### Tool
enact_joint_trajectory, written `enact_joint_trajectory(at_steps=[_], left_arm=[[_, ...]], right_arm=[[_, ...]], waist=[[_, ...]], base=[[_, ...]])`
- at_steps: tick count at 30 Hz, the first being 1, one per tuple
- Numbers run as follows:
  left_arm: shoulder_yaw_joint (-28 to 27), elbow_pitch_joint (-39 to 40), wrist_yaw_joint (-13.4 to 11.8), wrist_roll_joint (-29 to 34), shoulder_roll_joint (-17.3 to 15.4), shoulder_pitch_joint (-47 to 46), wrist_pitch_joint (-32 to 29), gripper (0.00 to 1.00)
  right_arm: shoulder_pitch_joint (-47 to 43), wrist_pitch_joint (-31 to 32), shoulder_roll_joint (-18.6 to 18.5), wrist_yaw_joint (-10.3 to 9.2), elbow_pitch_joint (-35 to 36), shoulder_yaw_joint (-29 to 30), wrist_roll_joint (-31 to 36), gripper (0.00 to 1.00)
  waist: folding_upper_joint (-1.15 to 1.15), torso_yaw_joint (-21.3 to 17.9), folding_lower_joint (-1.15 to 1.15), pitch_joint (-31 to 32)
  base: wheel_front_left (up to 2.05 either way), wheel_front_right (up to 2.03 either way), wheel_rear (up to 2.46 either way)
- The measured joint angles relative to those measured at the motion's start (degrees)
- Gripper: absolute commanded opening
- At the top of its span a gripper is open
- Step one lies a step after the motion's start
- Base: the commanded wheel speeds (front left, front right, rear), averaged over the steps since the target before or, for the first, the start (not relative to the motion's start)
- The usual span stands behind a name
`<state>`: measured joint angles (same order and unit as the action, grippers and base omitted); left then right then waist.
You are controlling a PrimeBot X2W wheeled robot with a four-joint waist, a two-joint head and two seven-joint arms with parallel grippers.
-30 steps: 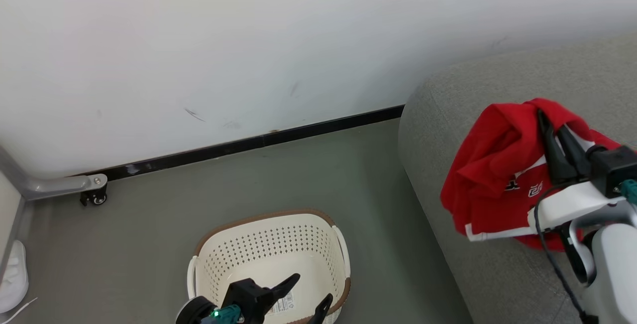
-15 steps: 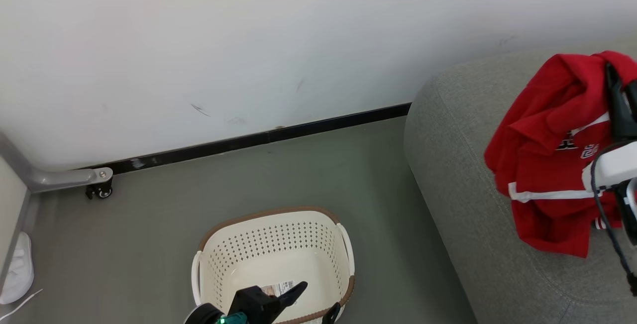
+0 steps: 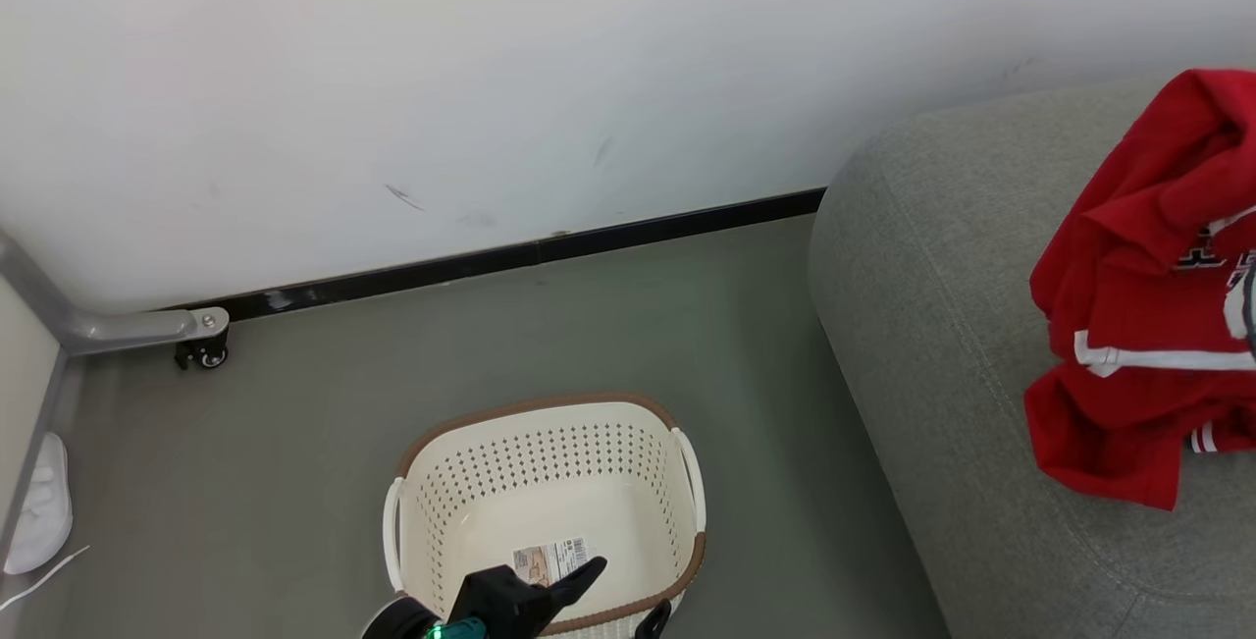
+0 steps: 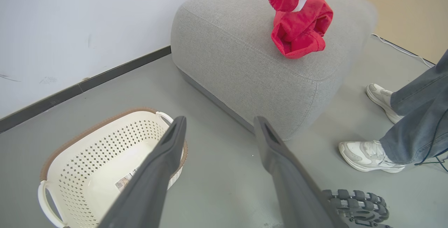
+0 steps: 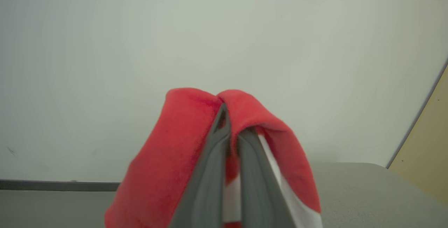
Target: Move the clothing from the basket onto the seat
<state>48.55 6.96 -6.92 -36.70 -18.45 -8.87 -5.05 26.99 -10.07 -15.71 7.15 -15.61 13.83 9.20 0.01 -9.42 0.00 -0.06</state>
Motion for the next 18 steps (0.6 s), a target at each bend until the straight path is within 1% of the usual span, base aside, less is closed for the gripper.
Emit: enact_joint_trajectory(at_steps=[9,18], left_arm=[[-0.3,1.3,0.0,0.0,-1.5,0.0,-0.8,1.0],[-0.8,2.0,0.0,0.1,-2.0,0.0,-1.3,1.0]], right_arm=[[3.9,0.1,-2.2,0.0,-0.5,2.6,0.8,0.0],[7.2,0.7,-4.0,0.0,-0.2,4.5,1.0,0.0]], waist=[[0.0,0.8,0.0,-1.5],[0.0,1.0,0.0,-3.0]], base=[[0.0,0.0,0.0],[0.0,0.0,0.0]])
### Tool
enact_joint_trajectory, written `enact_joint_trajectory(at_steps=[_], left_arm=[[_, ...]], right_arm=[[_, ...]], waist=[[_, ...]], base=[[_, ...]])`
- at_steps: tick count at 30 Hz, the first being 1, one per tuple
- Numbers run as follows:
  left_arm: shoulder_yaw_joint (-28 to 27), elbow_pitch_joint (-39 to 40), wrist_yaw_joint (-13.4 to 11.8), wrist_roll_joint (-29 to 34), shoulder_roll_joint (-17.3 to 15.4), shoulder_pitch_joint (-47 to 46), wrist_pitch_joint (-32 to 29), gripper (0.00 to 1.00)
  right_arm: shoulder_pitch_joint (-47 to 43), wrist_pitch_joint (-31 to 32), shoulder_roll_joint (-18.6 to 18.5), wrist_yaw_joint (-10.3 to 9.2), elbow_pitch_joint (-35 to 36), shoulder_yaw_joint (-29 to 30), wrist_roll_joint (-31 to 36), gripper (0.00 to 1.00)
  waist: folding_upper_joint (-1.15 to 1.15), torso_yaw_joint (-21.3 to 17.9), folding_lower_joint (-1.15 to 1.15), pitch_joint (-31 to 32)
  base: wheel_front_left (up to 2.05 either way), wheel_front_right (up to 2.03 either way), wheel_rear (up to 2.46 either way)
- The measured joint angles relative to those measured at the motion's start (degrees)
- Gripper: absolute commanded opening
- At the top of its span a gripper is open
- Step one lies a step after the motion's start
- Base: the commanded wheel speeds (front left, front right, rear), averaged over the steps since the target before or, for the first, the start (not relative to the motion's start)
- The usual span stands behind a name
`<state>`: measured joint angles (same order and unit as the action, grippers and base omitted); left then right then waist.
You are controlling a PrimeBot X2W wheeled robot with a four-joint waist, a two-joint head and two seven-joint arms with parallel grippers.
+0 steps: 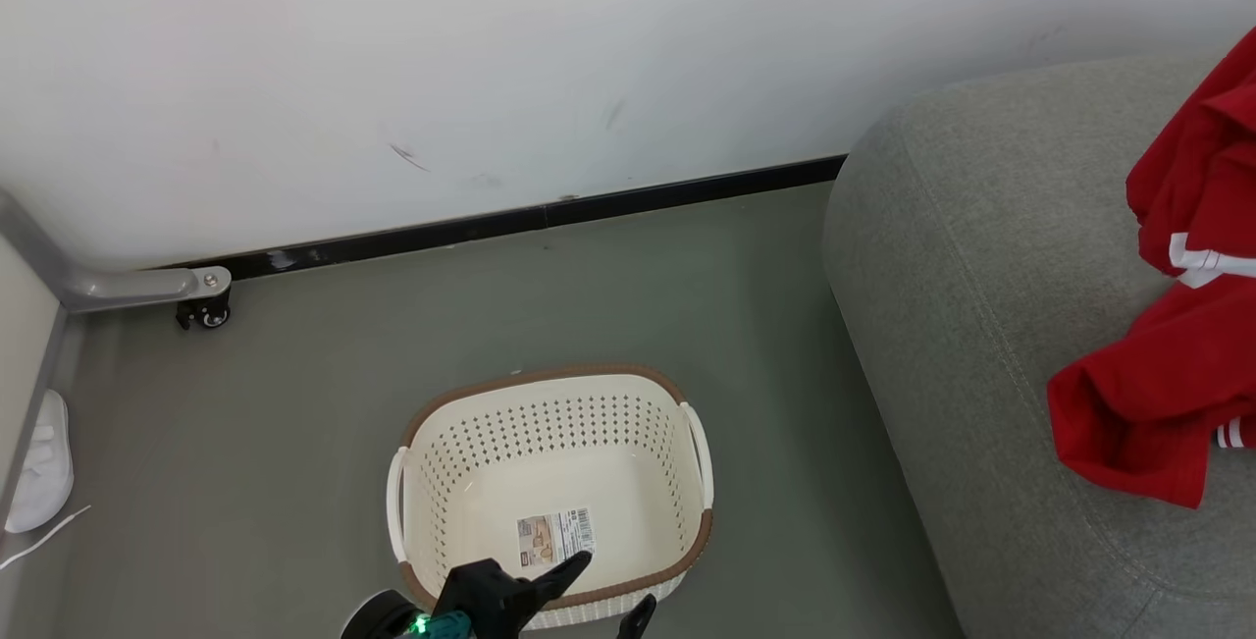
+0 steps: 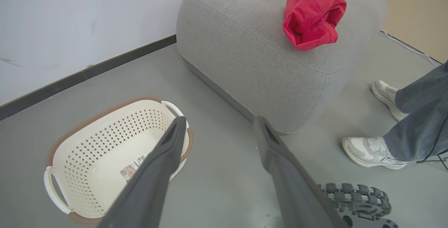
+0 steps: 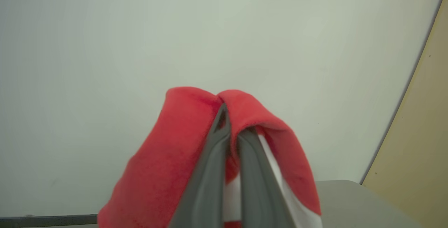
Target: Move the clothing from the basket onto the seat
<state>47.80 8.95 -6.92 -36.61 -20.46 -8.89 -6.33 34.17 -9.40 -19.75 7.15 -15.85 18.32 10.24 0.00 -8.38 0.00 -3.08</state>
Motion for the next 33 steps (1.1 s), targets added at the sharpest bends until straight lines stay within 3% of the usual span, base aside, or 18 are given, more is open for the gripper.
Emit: enact_joint_trajectory(at_steps=[18,33], left_arm=[[-0.4,1.9,0.1,0.0,-2.5,0.0,-0.7,1.0],[-0.8,3.4,0.1,0.5,-4.5,-0.1,-1.7,1.0]], right_arm=[[1.4,0.6,-0.9,0.0,-5.1,7.3,0.2,0.0],[-2.6,0.6,4.8,0.0,-10.5,16.1,0.1,0.0]], waist=[[0.0,-0.9,0.0,-3.4],[0.0,-2.2,0.0,-6.0]], base=[[0.0,0.0,0.0],[0.0,0.0,0.0]])
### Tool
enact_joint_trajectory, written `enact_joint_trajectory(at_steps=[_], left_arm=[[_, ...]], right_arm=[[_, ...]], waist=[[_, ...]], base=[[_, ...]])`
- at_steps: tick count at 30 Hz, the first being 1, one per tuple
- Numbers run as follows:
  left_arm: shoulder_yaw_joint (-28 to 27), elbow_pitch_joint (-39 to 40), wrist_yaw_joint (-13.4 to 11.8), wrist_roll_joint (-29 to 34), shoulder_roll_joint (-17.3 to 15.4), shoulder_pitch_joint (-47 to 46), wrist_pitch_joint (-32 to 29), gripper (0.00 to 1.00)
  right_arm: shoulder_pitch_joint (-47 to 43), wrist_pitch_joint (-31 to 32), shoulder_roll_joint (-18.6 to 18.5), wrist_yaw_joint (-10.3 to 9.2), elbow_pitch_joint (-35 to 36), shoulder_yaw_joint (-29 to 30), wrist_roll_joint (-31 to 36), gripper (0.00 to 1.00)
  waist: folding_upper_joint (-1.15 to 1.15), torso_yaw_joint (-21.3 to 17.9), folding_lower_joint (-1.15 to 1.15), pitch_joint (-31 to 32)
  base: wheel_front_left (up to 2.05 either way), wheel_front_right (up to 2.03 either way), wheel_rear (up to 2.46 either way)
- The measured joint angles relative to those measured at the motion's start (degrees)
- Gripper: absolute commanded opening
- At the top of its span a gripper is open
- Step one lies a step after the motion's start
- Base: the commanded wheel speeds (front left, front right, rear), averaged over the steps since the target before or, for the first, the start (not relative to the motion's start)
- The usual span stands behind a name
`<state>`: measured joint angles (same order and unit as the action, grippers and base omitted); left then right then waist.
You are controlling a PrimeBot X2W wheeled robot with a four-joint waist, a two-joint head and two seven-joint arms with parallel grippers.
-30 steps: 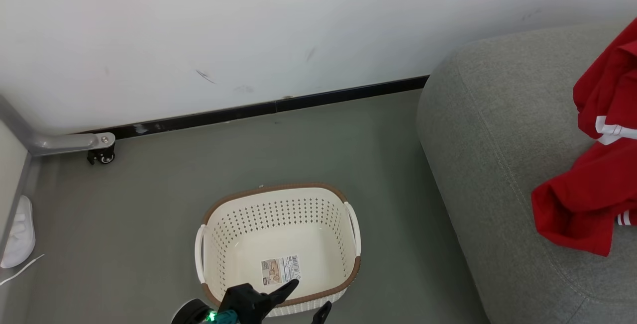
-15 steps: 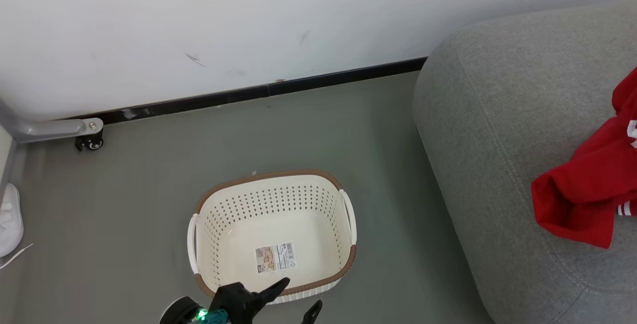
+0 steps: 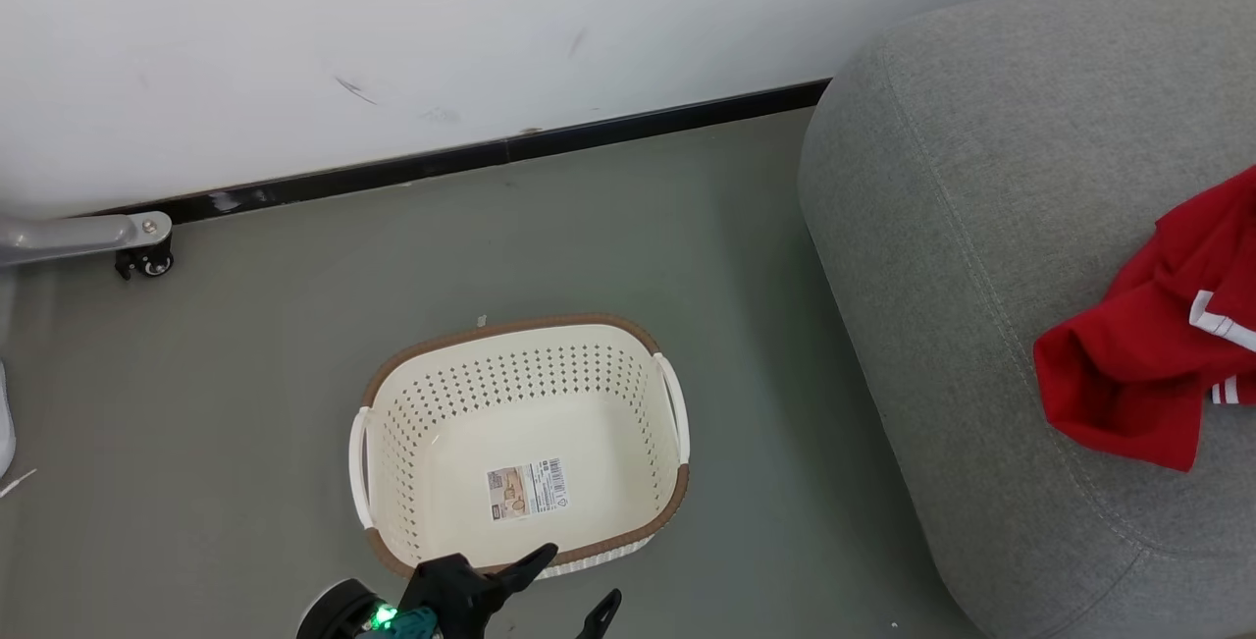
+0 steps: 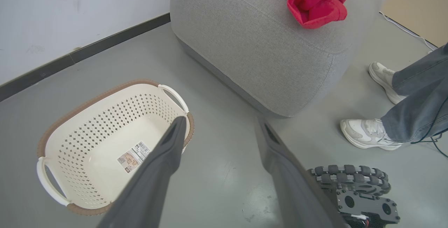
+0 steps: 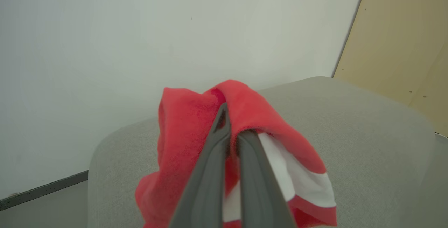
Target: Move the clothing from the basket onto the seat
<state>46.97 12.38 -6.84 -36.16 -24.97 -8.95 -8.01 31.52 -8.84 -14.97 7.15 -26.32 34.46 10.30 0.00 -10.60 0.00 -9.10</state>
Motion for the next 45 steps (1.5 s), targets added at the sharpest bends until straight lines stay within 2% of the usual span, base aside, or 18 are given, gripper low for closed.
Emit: enact_joint_trajectory(at_steps=[11,20,24,31,38,45], left_arm=[[-0.2,0.5,0.0,0.0,-0.3,0.0,0.0,1.0],[-0.7,0.8,0.0,0.0,-0.3,-0.1,0.0,1.0],[-0.7,0.9,0.0,0.0,-0.2,-0.1,0.0,1.0],[-0.7,0.9,0.0,0.0,-0.2,-0.1,0.0,1.0],[-0.7,0.9,0.0,-0.1,-0.1,-0.2,0.0,1.0],[-0.7,0.9,0.0,-0.1,-0.1,-0.4,0.0,1.0]], right_arm=[[-2.0,0.5,5.2,0.0,-2.3,1.9,1.3,0.0],[-2.0,2.6,9.3,0.0,-3.9,10.9,1.7,0.0],[-1.9,3.3,10.8,0.0,-6.0,11.5,3.5,0.0],[-1.1,2.7,11.5,0.0,-7.7,13.8,3.4,0.0],[2.8,-0.6,12.3,0.0,-7.3,16.4,3.7,0.0],[3.8,-1.5,12.7,0.0,-9.5,16.6,5.0,0.0]], waist=[[0.0,-1.0,0.0,-0.3],[0.0,-0.6,0.0,-0.7],[0.0,-0.2,0.0,-0.9],[0.0,0.4,0.0,-1.1],[0.0,1.1,0.0,-1.3],[0.0,1.9,0.0,-1.6]], base=[[0.0,0.0,0.0],[0.0,0.0,0.0],[0.0,0.0,0.0],[0.0,0.0,0.0],[0.0,0.0,0.0],[0.0,0.0,0.0]])
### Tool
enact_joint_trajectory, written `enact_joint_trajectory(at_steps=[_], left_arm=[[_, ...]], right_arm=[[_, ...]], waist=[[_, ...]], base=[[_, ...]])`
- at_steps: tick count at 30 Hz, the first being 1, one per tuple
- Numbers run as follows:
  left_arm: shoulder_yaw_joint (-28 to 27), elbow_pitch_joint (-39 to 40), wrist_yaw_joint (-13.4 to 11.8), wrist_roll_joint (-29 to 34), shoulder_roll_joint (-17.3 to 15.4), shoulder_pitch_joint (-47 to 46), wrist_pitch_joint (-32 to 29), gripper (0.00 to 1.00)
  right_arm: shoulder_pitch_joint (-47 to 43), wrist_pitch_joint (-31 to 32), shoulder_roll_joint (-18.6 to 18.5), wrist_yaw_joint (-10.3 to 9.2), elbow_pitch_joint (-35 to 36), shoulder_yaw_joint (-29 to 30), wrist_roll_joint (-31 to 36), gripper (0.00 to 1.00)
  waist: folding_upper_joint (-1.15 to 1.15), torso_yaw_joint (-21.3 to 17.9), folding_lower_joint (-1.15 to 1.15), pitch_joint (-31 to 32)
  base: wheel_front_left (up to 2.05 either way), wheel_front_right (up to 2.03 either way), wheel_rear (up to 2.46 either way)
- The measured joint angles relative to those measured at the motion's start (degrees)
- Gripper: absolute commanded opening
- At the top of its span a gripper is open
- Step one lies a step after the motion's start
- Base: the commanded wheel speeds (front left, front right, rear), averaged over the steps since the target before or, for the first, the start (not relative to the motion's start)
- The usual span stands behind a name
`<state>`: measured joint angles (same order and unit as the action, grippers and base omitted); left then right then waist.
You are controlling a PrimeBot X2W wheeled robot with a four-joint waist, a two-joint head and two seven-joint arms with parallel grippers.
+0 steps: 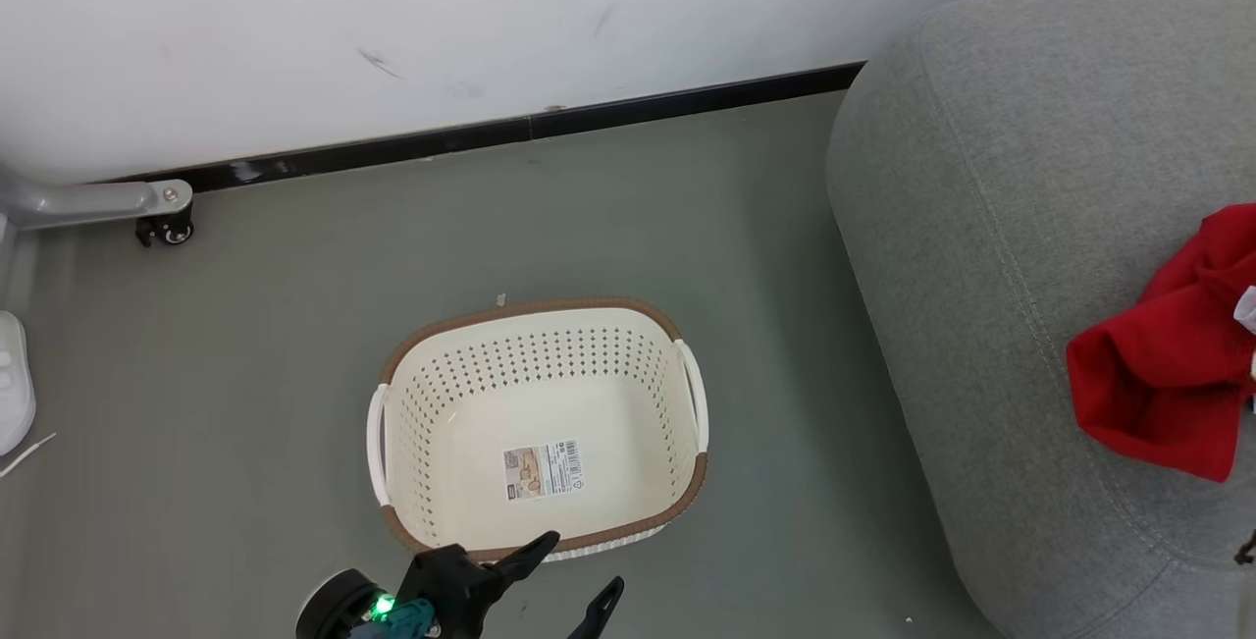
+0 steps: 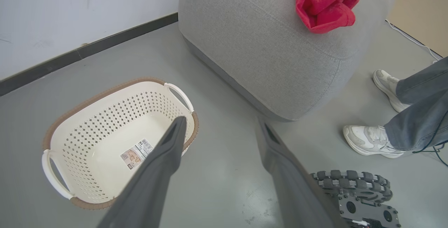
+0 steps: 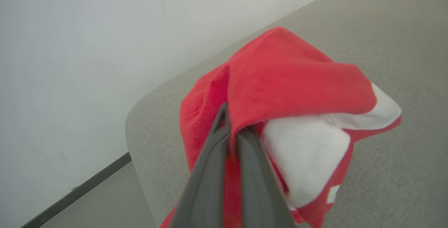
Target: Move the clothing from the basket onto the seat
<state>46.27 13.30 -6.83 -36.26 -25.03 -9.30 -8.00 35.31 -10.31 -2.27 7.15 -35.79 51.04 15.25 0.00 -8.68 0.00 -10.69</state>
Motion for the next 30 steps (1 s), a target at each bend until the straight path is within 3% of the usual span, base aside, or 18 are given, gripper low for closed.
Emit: enact_joint_trajectory(at_steps=[17,24,25,27,30], left_arm=[[0.0,-0.1,0.5,0.0,-0.1,-0.8,-0.1,1.0],[-0.3,-0.7,0.5,-0.2,0.2,-0.9,0.0,1.0],[-0.3,-0.9,0.5,-0.4,0.3,-0.9,0.1,1.0],[-0.3,-1.1,0.5,-0.5,0.4,-0.9,0.1,1.0],[-0.3,-1.5,0.5,-0.5,0.9,-0.9,0.6,1.0]], right_arm=[[0.1,-2.9,0.2,0.0,-11.1,1.5,-0.1,0.0],[0.1,-3.4,0.2,0.0,-11.7,1.5,0.1,0.01],[0.1,-3.5,0.2,0.0,-11.8,1.5,0.3,0.02],[0.1,-3.6,0.2,0.0,-11.8,1.5,0.7,0.18],[0.0,-3.8,0.2,0.0,-11.6,1.6,1.7,0.33]], waist=[[0.0,2.5,0.0,-1.0],[0.0,2.6,0.0,0.0],[0.0,2.6,0.0,0.1],[0.0,2.4,0.0,0.5],[0.0,2.2,0.0,1.0]], base=[[0.0,0.0,0.0],[0.0,0.0,0.0],[0.0,0.0,0.0],[0.0,0.0,0.0],[0.0,0.0,0.0]])
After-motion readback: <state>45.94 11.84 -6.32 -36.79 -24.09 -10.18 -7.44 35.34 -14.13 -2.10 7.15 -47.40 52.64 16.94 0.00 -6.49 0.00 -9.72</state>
